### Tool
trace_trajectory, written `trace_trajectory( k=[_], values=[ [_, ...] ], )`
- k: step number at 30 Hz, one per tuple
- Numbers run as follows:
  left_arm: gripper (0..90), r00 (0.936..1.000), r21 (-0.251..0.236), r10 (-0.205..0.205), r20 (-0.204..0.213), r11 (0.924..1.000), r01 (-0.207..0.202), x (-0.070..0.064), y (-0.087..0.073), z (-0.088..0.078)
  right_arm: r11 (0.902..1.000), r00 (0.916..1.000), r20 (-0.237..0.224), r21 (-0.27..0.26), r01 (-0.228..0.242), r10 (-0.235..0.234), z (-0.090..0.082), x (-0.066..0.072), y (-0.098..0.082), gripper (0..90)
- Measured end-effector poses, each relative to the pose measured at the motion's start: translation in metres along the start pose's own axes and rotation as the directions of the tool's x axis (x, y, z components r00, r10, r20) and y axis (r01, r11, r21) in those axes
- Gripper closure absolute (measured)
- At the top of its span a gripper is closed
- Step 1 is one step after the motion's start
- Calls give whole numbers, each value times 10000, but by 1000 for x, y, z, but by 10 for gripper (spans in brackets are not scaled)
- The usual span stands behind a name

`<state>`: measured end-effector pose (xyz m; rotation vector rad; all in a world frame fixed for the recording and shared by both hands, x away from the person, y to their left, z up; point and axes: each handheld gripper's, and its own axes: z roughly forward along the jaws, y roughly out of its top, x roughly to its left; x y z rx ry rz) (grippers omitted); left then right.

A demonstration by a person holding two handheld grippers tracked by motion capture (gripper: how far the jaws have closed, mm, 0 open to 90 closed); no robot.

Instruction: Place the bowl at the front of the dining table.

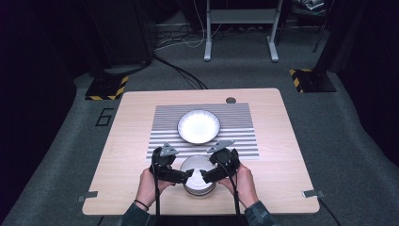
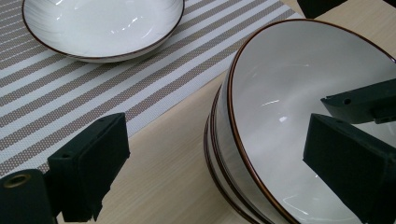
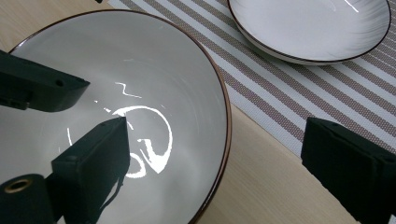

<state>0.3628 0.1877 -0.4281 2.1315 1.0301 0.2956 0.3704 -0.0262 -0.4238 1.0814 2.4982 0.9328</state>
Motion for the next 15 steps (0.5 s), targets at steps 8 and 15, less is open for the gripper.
trace_trajectory(
  k=[8, 15],
  values=[
    [140, 9999, 260, 25, 108, 9997, -27, -1, 2, 6, 9994, 9999, -86, 338, 89, -86, 6, 1, 1, 84],
    [201, 9999, 542, 77, 104, 9985, -82, -1, 3, 9, 9980, 9997, -217, 620, 86, -72, 10, 0, 1, 143]
  ],
)
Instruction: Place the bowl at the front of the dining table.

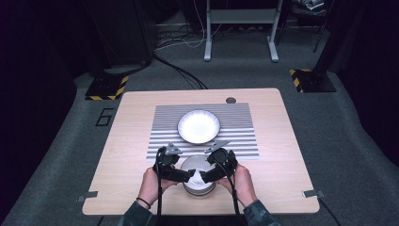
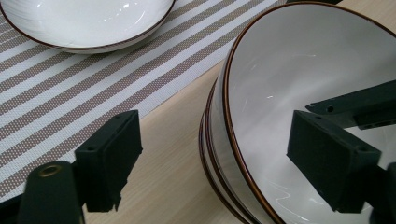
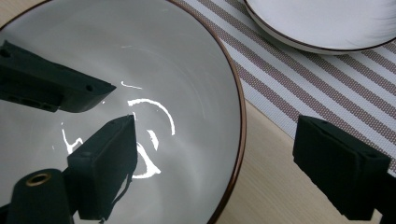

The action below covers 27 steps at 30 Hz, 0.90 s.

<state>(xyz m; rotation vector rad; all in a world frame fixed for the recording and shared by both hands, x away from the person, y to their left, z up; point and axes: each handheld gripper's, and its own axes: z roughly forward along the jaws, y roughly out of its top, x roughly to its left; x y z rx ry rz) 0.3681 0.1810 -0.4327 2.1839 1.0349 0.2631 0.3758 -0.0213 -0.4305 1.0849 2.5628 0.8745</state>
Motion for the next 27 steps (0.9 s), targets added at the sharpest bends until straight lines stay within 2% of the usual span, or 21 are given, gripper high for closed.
trace_trajectory(
  k=[2, 3, 6, 7, 10, 12, 16, 21, 22, 26, 27],
  values=[
    [303, 9999, 44, 33, -107, 10000, -32, -2, 0, 0, 9999, 9999, 0, 90, -113, 113, 1, 1, 0, 206],
    [340, 9999, 44, 33, -107, 10000, -32, -2, 0, 0, 9999, 9999, 0, 90, -113, 113, 1, 1, 0, 206],
    [375, 9998, 240, 22, -173, 9997, -18, -2, 1, 2, 9997, 9999, -107, 224, -63, 65, 2, 1, 1, 295],
    [415, 9998, 266, -38, -207, 9996, 43, -2, 1, 3, 9997, 9999, -92, 257, -55, 58, 2, 1, 1, 327],
    [514, 9997, 198, -50, -219, 9998, 54, -2, 0, 3, 9996, 10000, -9, 270, -99, 99, 3, 2, 1, 479],
    [592, 9996, 109, 4, -271, 9999, -1, -2, 0, 2, 9996, 9999, 53, 268, -133, 132, 2, 2, 1, 497],
    [648, 9995, -64, 27, -310, 10000, -29, -3, 0, 3, 9999, 9997, 233, 59, -109, 107, -1, 2, 1, 615],
    [746, 9987, -294, 155, -491, 9994, -169, -7, 0, 3, 9999, 9992, 391, -143, -43, 48, -4, 2, 0, 714],
    [774, 9979, -449, 294, -580, 9985, -321, -8, 0, 1, 9995, 9987, 511, -313, 45, -29, -6, 2, 0, 752],
    [790, 9952, -586, 476, -855, 9969, -527, -12, -1, 0, 9977, 9973, 713, -663, -113, 160, -10, 5, -1, 783],
    [794, 9947, -603, 486, -910, 9967, -542, -13, -2, 0, 9968, 9971, 757, -800, -13, 73, -12, 5, -1, 793]
  ],
)
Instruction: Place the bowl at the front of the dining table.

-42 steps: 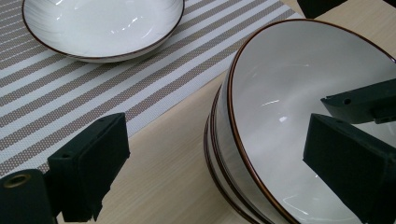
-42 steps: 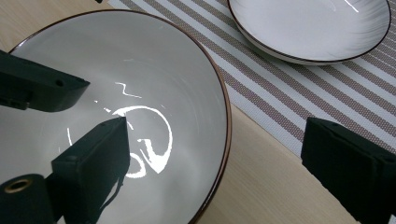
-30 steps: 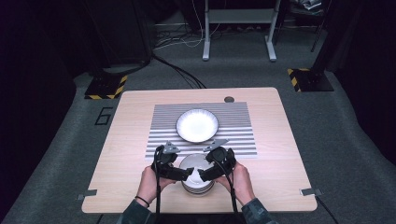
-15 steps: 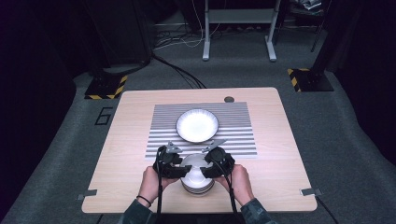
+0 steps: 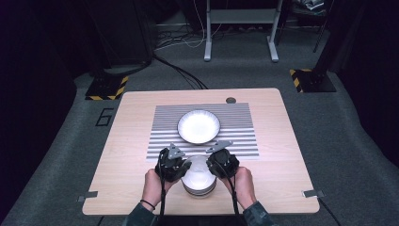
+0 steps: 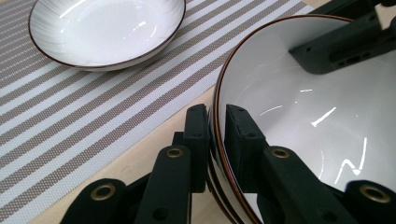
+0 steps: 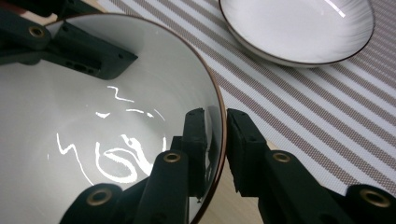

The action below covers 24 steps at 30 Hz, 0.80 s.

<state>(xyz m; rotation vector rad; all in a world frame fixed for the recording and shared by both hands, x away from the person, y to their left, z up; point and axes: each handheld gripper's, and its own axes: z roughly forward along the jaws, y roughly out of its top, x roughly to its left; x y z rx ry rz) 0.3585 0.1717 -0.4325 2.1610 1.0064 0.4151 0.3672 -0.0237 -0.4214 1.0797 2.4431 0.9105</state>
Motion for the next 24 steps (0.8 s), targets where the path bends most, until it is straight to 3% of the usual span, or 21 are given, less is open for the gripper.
trace_trajectory(
  k=[3, 14, 18, 24],
  values=[
    [803, 9999, -95, 95, -108, 9999, -96, -1, 0, 0, 9989, 9998, 190, -461, 101, -92, -5, 2, 0, 825],
    [821, 9976, -559, 424, -543, 9974, -454, -6, 1, -4, 9971, 9992, 272, -687, 317, -299, -10, 3, -1, 845],
    [820, 9940, -832, 771, -770, 9930, -835, -9, 1, -7, 9970, 9995, 247, -736, 227, -209, -14, 4, -1, 844],
    [817, 9927, -1040, 901, -798, 9897, -982, -10, 1, -9, 9980, 9995, 22, -551, 314, -313, -10, 4, 1, 740]
  ],
)
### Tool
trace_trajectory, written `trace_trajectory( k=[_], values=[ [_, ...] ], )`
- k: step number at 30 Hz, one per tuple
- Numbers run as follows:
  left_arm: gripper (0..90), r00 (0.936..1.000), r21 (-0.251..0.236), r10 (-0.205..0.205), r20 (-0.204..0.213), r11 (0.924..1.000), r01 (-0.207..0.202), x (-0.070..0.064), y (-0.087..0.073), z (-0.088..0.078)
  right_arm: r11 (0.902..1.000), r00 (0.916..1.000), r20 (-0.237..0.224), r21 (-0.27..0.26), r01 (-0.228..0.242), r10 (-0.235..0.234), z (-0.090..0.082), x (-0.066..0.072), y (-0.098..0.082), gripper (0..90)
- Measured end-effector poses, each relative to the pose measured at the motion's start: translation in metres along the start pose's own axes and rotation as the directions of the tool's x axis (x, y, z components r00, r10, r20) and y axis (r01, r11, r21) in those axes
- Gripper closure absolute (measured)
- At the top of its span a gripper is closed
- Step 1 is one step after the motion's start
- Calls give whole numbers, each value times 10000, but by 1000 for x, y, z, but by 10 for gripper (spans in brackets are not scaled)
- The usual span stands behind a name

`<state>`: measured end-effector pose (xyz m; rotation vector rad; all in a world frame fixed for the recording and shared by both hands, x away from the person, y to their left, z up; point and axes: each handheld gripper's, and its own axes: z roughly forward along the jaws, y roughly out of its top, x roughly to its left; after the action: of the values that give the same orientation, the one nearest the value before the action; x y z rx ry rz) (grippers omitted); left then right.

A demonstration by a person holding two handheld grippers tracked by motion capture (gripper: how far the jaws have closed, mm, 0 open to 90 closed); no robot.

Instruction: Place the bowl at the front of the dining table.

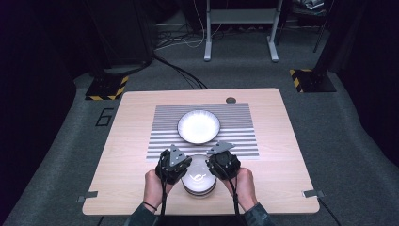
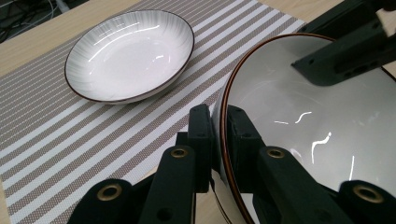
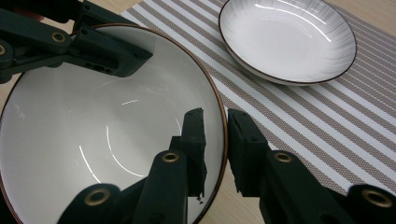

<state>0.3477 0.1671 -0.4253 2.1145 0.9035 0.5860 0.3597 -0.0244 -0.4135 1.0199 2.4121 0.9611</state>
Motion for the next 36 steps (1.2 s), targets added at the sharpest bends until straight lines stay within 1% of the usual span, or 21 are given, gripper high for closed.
trace_trajectory(
  k=[4, 5, 7, 9, 12, 13, 16, 17, 19, 20, 21, 22, 23, 24, 26, 28, 29, 31, 32, 33, 36],
  values=[
    [816, 9998, -105, 206, -50, 9997, -206, -1, 0, -1, 9997, 10000, -64, 236, -15, 17, 8, 2, 2, 709],
    [815, 9996, -141, 283, -60, 9995, -284, -1, 1, -2, 9992, 9999, -67, 365, -155, 157, 12, 2, 4, 685],
    [815, 9996, -172, 261, -54, 9995, -262, -1, 1, -2, 9992, 9999, -76, 383, -74, 77, 14, 2, 5, 672],
    [814, 9993, -267, 346, -135, 9990, -349, -2, 1, -2, 9982, 9999, -55, 584, -139, 142, 19, 1, 6, 658],
    [811, 9987, -357, 475, -162, 9982, -481, -3, 1, -3, 9983, 9998, -122, 570, -126, 133, 22, 1, 7, 686],
    [811, 9986, -395, 481, -204, 9980, -489, -3, 1, -3, 9981, 9998, -154, 607, -91, 101, 22, 1, 7, 718],
    [810, 9981, -444, 591, -199, 9972, -599, -3, 2, -4, 9986, 10000, 74, 532, 56, -60, 22, 1, 7, 778],
    [810, 9977, -443, 639, -205, 9969, -647, -3, 2, -4, 9989, 10000, 35, 468, -53, 51, 21, 1, 7, 786],
    [811, 9981, -455, 586, -207, 9972, -595, -3, 2, -4, 9997, 9997, 210, 186, 124, -128, 16, 1, 6, 805],
    [811, 9982, -455, 559, -205, 9973, -568, -3, 2, -4, 9997, 9997, 210, 186, 124, -128, 16, 1, 6, 805],
    [813, 9982, -421, 561, -224, 9975, -570, -3, 1, -4, 9997, 9990, 384, 21, 238, -239, 12, 4, 6, 814],
    [814, 9982, -421, 561, -224, 9975, -570, -3, 1, -4, 9997, 9990, 384, 21, 238, -239, 12, 4, 6, 814],
    [814, 9984, -388, 518, -207, 9979, -526, -3, 1, -3, 9990, 9978, 491, -101, 446, -441, 11, 4, 6, 817],
    [815, 9980, -339, 609, -187, 9975, -615, -2, 1, -3, 9987, 9971, 585, -103, 489, -482, 10, 6, 6, 819],
    [813, 9986, -250, 492, -184, 9985, -496, -2, 1, 0, 9969, 9943, 761, -202, 763, -745, 8, 8, 6, 823],
    [813, 9986, -111, 485, -215, 9987, -487, -1, 1, 2, 9964, 9931, 855, -202, 820, -800, 7, 9, 6, 827],
    [812, 9987, -44, 486, -180, 9988, -487, 0, 0, 3, 9969, 9932, 896, -183, 764, -745, 6, 9, 5, 828],
    [812, 9986, 127, 513, -156, 9986, -511, 1, -1, 5, 9960, 9920, 958, -263, 856, -827, 7, 9, 5, 829],
    [812, 9989, 186, 456, -93, 9988, -454, 0, -1, 7, 9960, 9919, 964, -253, 858, -830, 6, 9, 5, 829],
    [813, 9990, 174, 430, -72, 9989, -429, 0, -2, 7, 9968, 9926, 956, -180, 773, -752, 6, 10, 5, 829],
    [822, 9993, 138, 385, -19, 9992, -385, 1, -2, 7, 9965, 9916, 1027, -208, 810, -784, 6, 11, 5, 829]
  ],
)
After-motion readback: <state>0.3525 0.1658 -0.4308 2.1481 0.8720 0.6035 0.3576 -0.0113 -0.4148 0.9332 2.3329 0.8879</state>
